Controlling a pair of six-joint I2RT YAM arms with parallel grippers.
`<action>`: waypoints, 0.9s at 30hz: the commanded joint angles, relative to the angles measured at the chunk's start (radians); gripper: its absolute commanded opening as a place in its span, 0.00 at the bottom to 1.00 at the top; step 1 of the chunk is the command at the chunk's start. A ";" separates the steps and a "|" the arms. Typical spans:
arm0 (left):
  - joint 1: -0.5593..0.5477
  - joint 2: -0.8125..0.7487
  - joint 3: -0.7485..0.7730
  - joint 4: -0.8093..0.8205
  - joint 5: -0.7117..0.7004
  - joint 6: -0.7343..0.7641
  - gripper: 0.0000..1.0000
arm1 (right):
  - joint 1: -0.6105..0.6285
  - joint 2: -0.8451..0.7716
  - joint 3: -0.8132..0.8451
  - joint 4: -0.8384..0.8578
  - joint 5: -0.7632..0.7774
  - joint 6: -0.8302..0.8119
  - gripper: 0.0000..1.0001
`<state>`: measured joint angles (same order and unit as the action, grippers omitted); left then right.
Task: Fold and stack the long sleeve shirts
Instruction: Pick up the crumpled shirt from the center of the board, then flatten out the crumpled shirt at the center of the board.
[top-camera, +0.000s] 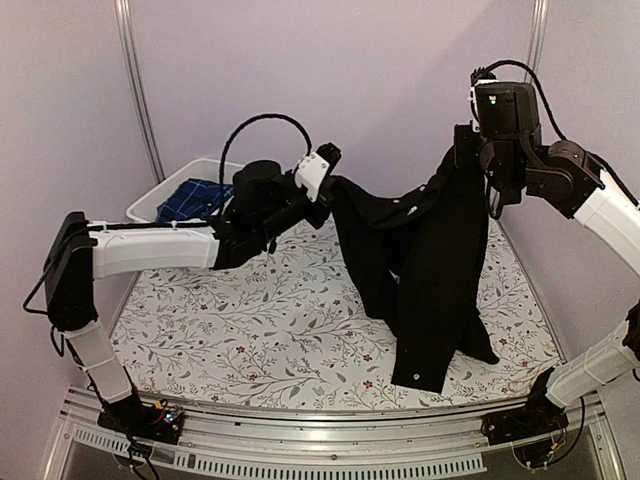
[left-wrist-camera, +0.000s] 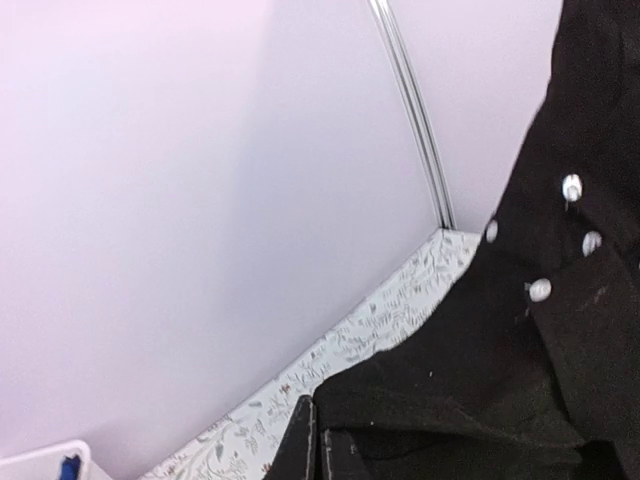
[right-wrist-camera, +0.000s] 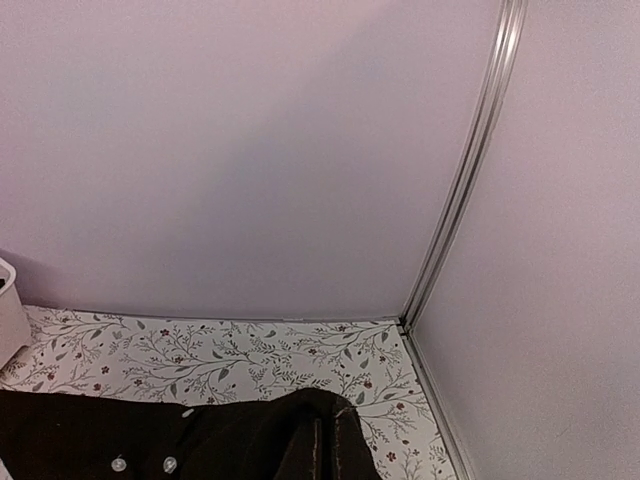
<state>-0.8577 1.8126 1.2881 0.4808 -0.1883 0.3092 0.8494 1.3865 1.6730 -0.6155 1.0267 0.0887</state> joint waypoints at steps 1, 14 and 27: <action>-0.026 -0.209 0.052 -0.117 0.022 -0.026 0.00 | -0.006 -0.125 -0.073 0.200 0.063 -0.143 0.00; -0.152 -0.507 0.280 -0.385 0.099 0.004 0.00 | -0.006 -0.401 -0.108 0.366 -0.088 -0.351 0.00; 0.341 -0.173 0.583 -0.608 0.518 -0.494 0.00 | -0.410 0.060 0.125 0.150 -0.644 -0.178 0.00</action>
<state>-0.7124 1.4704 1.8328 -0.0345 0.0887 0.0715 0.6453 1.2881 1.7897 -0.3218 0.7082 -0.2665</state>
